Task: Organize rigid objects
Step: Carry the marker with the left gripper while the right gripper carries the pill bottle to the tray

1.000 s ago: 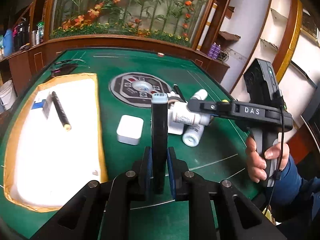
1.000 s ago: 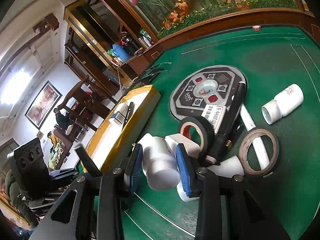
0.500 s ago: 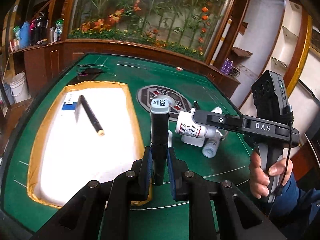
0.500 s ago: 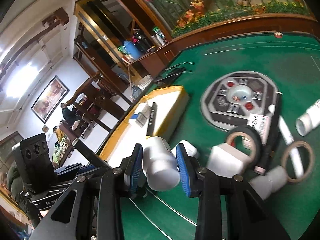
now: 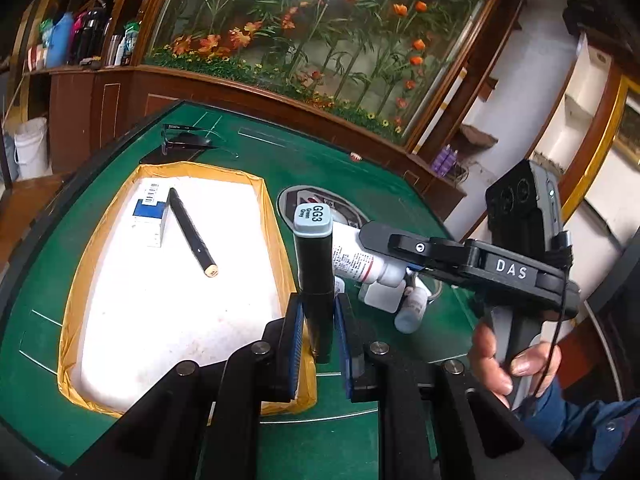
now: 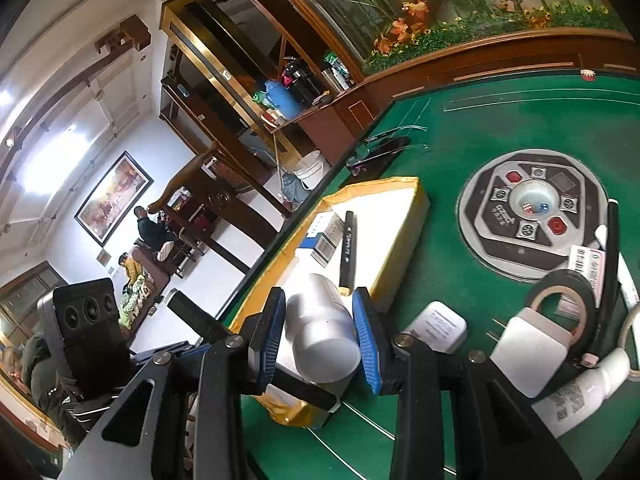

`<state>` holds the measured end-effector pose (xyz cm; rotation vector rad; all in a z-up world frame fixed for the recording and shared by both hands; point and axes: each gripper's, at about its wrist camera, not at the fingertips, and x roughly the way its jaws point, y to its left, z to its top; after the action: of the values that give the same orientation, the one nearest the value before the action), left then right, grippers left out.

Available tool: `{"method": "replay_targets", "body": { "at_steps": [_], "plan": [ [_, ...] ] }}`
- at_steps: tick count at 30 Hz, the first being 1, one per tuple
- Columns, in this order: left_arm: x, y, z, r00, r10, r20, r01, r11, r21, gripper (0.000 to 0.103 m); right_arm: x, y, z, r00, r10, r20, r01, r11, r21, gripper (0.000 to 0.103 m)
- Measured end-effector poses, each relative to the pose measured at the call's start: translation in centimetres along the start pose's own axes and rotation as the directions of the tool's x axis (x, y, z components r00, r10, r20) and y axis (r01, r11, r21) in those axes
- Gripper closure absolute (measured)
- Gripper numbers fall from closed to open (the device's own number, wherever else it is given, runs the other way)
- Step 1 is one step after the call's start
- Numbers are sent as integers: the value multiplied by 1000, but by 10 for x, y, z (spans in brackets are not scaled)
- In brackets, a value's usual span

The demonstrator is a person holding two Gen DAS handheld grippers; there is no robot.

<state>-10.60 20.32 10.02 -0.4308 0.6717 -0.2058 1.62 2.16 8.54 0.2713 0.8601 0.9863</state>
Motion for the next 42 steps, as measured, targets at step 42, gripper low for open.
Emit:
{"method": "replay_targets", "body": {
  "at_steps": [42],
  "plan": [
    [29, 109, 23, 999, -17, -34, 8, 972, -236, 84, 99, 35, -12, 974, -201, -105, 189, 975, -115, 69]
  ]
}}
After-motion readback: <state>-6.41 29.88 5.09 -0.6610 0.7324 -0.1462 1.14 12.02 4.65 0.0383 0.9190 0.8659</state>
